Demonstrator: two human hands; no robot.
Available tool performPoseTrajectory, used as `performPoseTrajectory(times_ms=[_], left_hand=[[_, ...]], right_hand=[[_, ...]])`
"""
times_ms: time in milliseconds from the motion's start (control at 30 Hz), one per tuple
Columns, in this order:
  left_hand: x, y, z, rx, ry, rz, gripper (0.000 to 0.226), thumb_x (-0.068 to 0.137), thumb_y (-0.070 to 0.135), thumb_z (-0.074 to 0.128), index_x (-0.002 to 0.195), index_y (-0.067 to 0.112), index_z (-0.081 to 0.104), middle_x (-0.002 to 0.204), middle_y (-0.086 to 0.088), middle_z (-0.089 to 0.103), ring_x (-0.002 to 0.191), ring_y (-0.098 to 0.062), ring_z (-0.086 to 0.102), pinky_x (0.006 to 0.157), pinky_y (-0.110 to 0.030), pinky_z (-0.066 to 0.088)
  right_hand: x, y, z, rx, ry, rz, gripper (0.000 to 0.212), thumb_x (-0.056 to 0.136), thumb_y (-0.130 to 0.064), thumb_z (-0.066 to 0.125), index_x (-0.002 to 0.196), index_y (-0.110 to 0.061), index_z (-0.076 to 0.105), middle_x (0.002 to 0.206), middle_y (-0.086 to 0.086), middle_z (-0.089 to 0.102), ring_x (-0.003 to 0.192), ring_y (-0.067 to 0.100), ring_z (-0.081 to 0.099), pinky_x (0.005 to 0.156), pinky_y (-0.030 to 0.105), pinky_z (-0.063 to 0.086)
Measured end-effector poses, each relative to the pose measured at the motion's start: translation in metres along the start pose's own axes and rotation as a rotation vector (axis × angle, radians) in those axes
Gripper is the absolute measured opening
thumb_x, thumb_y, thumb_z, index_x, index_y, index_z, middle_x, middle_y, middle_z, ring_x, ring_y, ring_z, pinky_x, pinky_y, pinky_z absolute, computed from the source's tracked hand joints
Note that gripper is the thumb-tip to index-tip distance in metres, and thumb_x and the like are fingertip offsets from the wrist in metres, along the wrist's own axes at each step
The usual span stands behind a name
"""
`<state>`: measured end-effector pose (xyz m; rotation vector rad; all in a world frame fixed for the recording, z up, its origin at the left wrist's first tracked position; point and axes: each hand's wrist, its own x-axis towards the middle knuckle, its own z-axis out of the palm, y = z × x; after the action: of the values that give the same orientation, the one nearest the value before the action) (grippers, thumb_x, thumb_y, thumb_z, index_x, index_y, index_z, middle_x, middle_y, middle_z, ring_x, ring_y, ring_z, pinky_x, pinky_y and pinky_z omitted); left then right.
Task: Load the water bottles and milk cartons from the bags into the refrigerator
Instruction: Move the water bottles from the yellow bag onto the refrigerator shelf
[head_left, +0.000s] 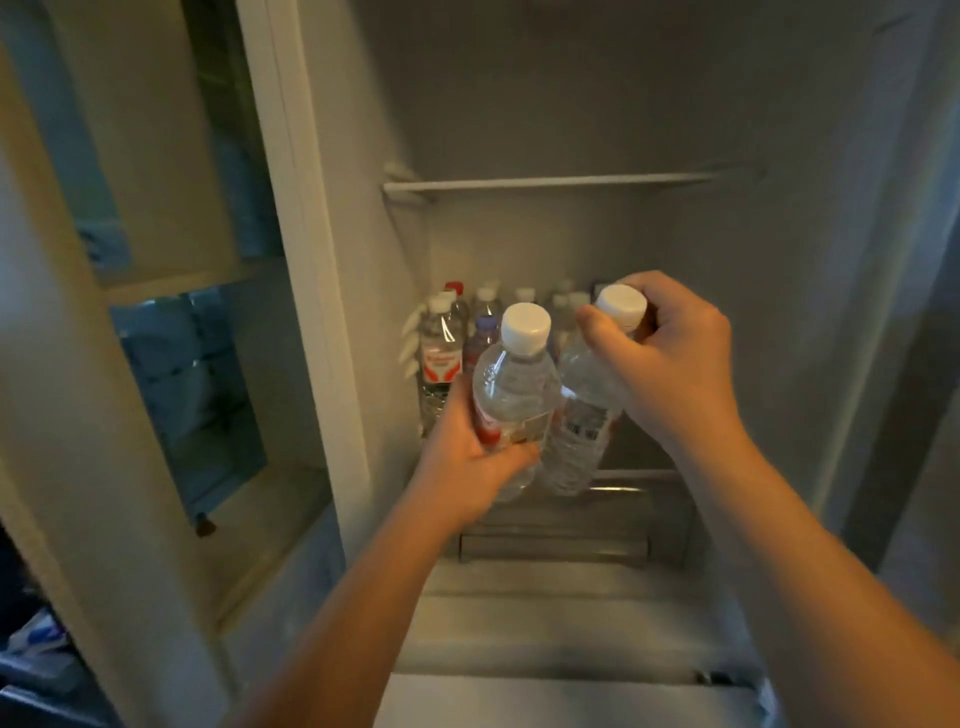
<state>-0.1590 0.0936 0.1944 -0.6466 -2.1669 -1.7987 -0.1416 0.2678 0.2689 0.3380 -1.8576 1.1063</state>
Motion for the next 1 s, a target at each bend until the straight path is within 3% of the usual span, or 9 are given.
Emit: performPoseTrajectory(times_ms=[133,367,467,633,700,767,867,933,1000], left_hand=[[0.055,-0.019,0.007,-0.006,0.03,-0.037,0.085,0.074,-0.003,0.079,0.143,0.022,0.035,0.123,0.009,0.063,0.114,-0.004,0.062,0.103,-0.031,0.048],[0.11,-0.055,0.02,0.061,0.055,-0.123,0.065,0.075,0.004,0.081,0.129,0.022,0.048,0.117,0.008,0.065,0.105,-0.003,0.062,0.102,-0.034,0.048],[0.117,-0.072,0.03,0.004,0.051,-0.172,0.06,0.078,0.002,0.078,0.125,0.023,0.048,0.112,0.011,0.065,0.098,0.005,0.061,0.094,-0.026,0.05],[0.127,-0.101,0.036,-0.015,0.042,-0.205,0.059,0.078,0.001,0.077,0.122,0.027,0.048,0.111,0.015,0.064,0.105,0.0,0.062,0.087,-0.018,0.051],[0.128,-0.107,0.035,-0.019,0.034,-0.199,0.06,0.08,0.0,0.076,0.127,0.023,0.047,0.11,0.017,0.063,0.1,0.008,0.061,0.079,-0.011,0.051],[0.129,-0.112,0.034,-0.021,0.032,-0.185,0.062,0.08,0.0,0.075,0.13,0.024,0.046,0.111,0.019,0.062,0.092,0.016,0.06,0.074,-0.007,0.05],[0.126,-0.121,0.033,0.025,0.033,-0.154,0.065,0.081,0.006,0.077,0.129,0.033,0.043,0.115,0.023,0.059,0.098,0.019,0.057,0.079,-0.007,0.048],[0.12,-0.129,0.035,0.081,0.051,-0.156,0.074,0.076,0.013,0.082,0.132,0.038,0.04,0.123,0.021,0.058,0.11,0.012,0.056,0.092,-0.016,0.048],[0.112,-0.138,0.039,0.14,0.094,-0.155,0.084,0.067,0.024,0.085,0.133,0.043,0.038,0.129,0.016,0.057,0.119,-0.001,0.056,0.101,-0.035,0.049]], right_hand=[[0.039,0.035,0.024,-0.056,0.0,0.041,0.021,0.082,-0.039,0.071,0.084,-0.019,0.065,0.069,-0.008,0.061,0.067,0.012,0.057,0.061,0.033,0.045],[0.072,0.101,0.056,-0.11,-0.025,0.18,0.035,0.078,-0.048,0.066,0.081,-0.013,0.065,0.074,0.005,0.066,0.074,0.027,0.063,0.065,0.048,0.052],[0.072,0.126,0.068,-0.122,-0.078,0.245,0.031,0.077,-0.048,0.068,0.072,-0.018,0.061,0.073,0.005,0.066,0.075,0.028,0.064,0.062,0.044,0.052],[0.07,0.145,0.08,-0.056,-0.11,0.315,0.027,0.08,-0.036,0.074,0.068,-0.016,0.06,0.063,-0.004,0.059,0.059,0.011,0.053,0.056,0.031,0.041],[0.073,0.147,0.081,-0.019,-0.14,0.343,0.027,0.08,-0.037,0.075,0.069,-0.017,0.062,0.062,-0.005,0.06,0.057,0.006,0.053,0.055,0.028,0.041],[0.074,0.15,0.081,0.011,-0.174,0.372,0.025,0.081,-0.04,0.074,0.075,-0.018,0.067,0.067,-0.005,0.063,0.063,0.006,0.057,0.06,0.028,0.045],[0.06,0.162,0.083,0.089,-0.253,0.428,0.033,0.081,-0.045,0.073,0.105,-0.022,0.068,0.091,-0.009,0.067,0.09,0.008,0.064,0.081,0.031,0.053],[0.044,0.172,0.086,0.152,-0.272,0.469,0.048,0.074,-0.056,0.072,0.116,-0.035,0.061,0.109,-0.013,0.068,0.104,0.008,0.064,0.09,0.04,0.054],[0.026,0.18,0.087,0.169,-0.279,0.467,0.054,0.072,-0.054,0.075,0.121,-0.039,0.056,0.112,-0.018,0.068,0.104,0.001,0.064,0.089,0.034,0.053]])
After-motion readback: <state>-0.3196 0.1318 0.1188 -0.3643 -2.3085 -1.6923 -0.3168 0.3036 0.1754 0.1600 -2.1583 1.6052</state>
